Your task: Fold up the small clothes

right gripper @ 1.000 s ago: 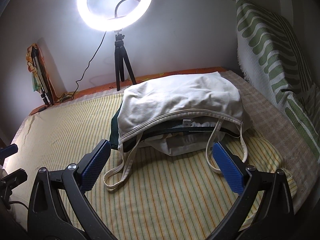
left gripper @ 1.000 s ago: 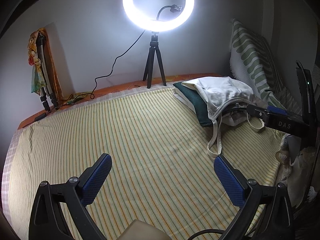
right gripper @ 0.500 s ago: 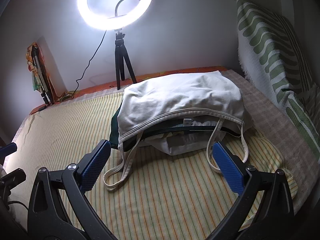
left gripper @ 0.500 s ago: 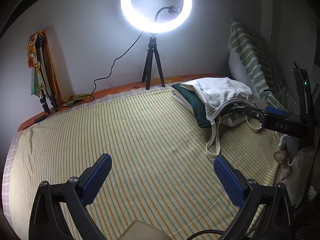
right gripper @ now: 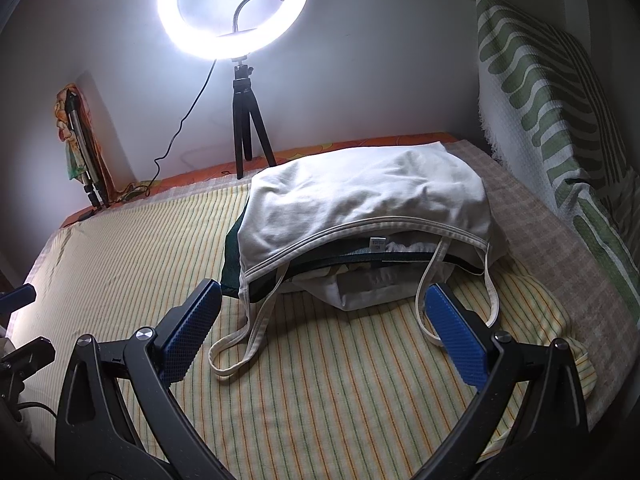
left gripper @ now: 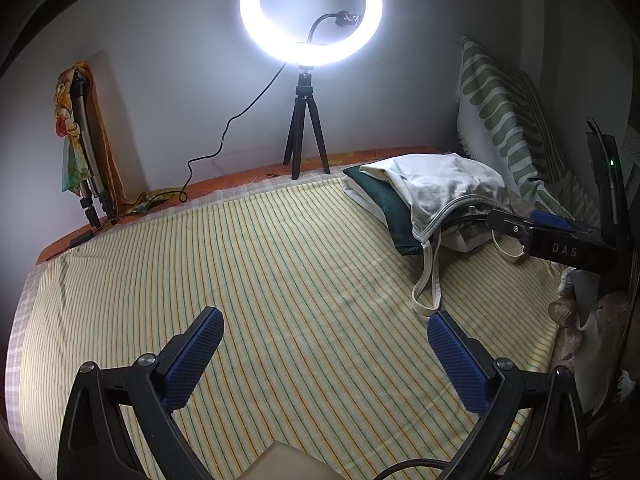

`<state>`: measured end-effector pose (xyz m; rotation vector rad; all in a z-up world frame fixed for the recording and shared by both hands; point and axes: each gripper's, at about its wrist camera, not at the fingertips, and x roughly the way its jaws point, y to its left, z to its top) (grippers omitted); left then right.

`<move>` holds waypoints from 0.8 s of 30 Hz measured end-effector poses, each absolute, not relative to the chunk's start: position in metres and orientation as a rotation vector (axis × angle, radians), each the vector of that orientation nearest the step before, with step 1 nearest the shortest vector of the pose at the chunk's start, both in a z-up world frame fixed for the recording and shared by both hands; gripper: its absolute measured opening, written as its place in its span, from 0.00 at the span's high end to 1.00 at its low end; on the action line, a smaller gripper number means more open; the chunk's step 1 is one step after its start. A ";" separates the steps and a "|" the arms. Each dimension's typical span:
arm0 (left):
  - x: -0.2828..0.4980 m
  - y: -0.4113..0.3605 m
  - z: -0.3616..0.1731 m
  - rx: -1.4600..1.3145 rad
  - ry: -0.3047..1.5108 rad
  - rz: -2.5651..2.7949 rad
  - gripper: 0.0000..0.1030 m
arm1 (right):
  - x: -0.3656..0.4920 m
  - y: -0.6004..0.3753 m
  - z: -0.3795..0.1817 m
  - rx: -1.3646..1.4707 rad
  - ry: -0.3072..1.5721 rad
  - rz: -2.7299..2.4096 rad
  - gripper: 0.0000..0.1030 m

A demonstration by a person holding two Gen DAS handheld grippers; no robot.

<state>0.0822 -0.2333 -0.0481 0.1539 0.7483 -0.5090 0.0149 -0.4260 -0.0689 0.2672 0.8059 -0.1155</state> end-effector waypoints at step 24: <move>0.079 -0.257 -0.052 0.171 0.751 -0.549 0.00 | 0.016 -0.447 -0.077 0.269 0.827 -0.134 0.00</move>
